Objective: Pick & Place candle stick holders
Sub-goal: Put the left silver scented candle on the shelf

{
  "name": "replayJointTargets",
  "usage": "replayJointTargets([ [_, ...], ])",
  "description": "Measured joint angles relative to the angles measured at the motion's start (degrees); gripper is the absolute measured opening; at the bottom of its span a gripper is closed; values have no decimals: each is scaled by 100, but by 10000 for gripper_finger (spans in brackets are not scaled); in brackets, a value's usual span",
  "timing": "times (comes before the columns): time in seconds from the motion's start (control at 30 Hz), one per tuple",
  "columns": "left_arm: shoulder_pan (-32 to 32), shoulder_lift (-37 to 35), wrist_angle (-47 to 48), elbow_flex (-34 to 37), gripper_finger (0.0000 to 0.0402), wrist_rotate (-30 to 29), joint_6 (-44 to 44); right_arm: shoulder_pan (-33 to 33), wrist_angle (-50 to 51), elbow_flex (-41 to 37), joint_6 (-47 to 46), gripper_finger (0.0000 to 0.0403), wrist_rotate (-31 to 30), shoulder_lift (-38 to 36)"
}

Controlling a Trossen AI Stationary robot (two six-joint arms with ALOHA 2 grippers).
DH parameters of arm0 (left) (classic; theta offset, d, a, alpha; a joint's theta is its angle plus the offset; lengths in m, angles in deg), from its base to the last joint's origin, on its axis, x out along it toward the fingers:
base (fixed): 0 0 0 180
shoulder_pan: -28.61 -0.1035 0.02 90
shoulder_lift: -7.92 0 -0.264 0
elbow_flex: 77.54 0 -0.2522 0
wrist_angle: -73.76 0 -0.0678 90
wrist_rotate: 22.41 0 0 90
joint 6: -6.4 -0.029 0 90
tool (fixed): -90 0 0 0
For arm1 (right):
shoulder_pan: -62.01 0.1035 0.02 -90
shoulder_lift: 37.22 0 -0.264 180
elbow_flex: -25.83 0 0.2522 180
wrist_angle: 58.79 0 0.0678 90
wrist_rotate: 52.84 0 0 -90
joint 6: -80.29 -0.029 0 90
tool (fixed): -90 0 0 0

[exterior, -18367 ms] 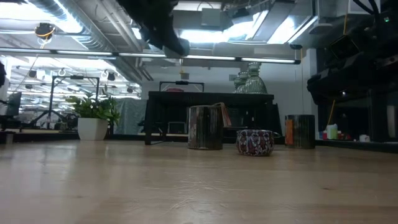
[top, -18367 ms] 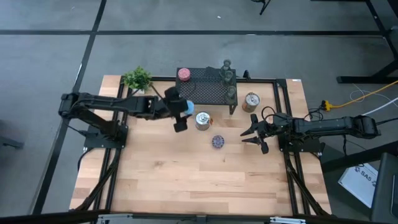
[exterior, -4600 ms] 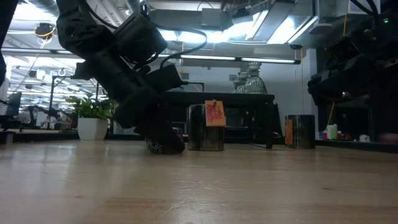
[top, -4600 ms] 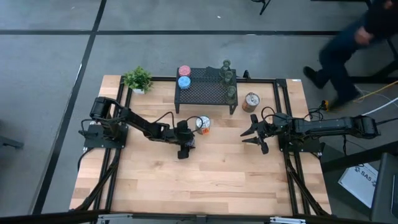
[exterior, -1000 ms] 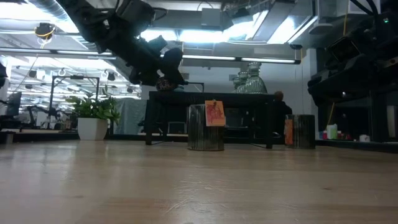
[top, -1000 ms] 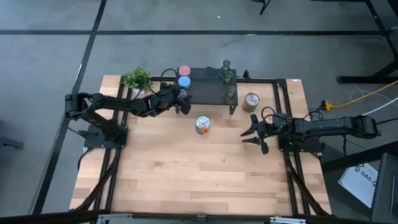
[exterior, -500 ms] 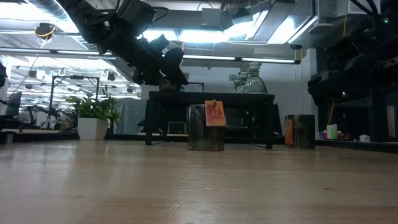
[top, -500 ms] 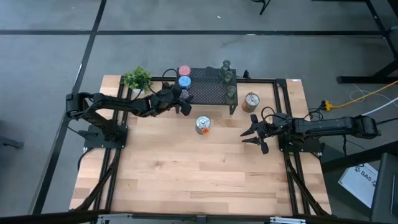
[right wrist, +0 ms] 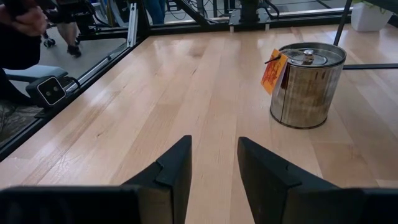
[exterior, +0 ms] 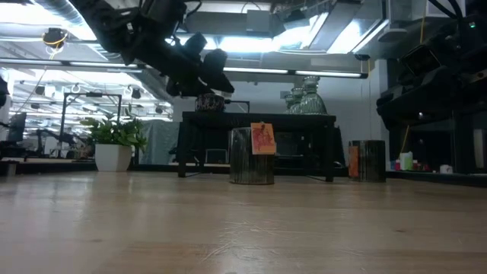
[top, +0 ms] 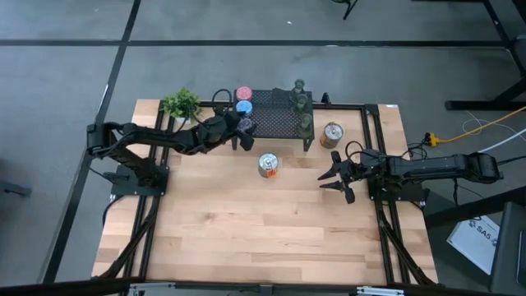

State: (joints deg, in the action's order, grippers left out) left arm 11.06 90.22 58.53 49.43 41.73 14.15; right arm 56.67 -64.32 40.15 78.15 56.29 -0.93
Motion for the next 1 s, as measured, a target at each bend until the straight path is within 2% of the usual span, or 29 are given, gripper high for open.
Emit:
replayJointTargets([
  [0.27,183,-214,1,0,324,-5,-242,-1,-1,0,-1,132,0,0],
  [0.7,960,-795,0,0,324,46,-1395,-1,0,0,0,132,2,0],
  [1.0,1680,-1324,-85,0,324,1397,-2438,-1,0,0,0,132,2,0],
])
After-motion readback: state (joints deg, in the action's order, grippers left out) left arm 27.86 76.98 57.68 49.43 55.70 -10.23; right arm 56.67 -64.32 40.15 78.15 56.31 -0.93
